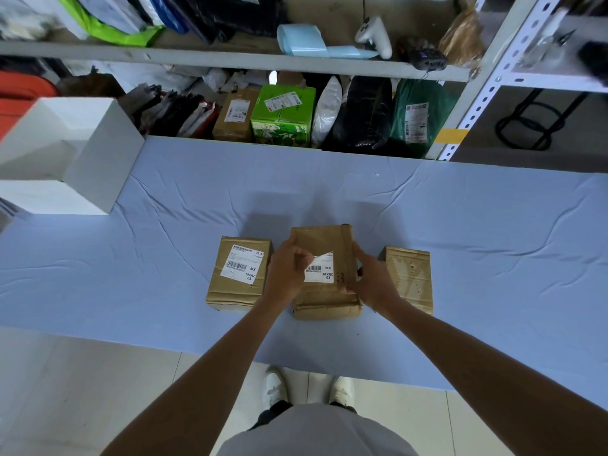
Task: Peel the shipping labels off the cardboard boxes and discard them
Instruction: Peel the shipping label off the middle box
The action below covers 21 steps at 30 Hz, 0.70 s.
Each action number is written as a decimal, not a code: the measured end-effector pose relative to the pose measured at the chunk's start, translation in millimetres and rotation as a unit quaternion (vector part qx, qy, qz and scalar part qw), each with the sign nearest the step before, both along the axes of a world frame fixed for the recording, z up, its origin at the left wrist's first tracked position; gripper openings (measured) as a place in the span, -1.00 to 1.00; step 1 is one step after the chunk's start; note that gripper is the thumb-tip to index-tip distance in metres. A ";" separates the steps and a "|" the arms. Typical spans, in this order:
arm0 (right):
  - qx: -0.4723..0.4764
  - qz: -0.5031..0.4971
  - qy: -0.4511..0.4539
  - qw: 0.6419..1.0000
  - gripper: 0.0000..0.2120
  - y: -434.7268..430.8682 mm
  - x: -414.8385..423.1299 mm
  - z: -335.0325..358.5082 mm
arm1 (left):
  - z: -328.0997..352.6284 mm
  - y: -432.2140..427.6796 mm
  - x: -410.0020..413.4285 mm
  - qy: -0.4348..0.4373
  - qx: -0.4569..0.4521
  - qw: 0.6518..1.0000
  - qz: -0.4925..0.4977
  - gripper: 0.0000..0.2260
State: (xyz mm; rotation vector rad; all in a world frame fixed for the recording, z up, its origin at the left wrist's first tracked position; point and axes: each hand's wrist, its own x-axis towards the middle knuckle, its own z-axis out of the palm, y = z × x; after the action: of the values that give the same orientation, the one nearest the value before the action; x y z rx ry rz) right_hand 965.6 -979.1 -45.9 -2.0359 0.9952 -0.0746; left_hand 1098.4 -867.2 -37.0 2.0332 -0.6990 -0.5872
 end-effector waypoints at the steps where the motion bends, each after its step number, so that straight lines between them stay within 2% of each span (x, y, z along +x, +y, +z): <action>1: -0.003 0.002 -0.001 1.000 0.00 0.1 0.0 0.3 | -0.6 0.1 0.3 -0.002 0.000 1.000 0.000 -0.86; 6: -0.004 -0.001 0.003 1.000 0.00 0.7 -0.5 2.3 | 0.6 0.9 -0.4 0.001 -0.002 1.000 -0.003 -0.92; 10: -0.003 -0.003 -0.001 1.000 -0.01 0.2 -1.1 0.4 | -0.2 -0.3 -0.1 0.006 -0.001 1.000 -0.012 -0.84; 21: -0.006 -0.004 0.011 1.000 -0.01 -1.3 -3.4 -0.7 | -3.0 -4.3 0.6 -0.011 0.009 1.000 -0.017 -0.94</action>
State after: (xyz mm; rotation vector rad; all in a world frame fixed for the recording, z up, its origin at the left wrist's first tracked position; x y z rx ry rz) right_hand 962.2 -980.4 -46.5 -2.0481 1.0180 -0.0620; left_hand 1099.0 -871.6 -40.0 2.0506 -0.7448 -0.5942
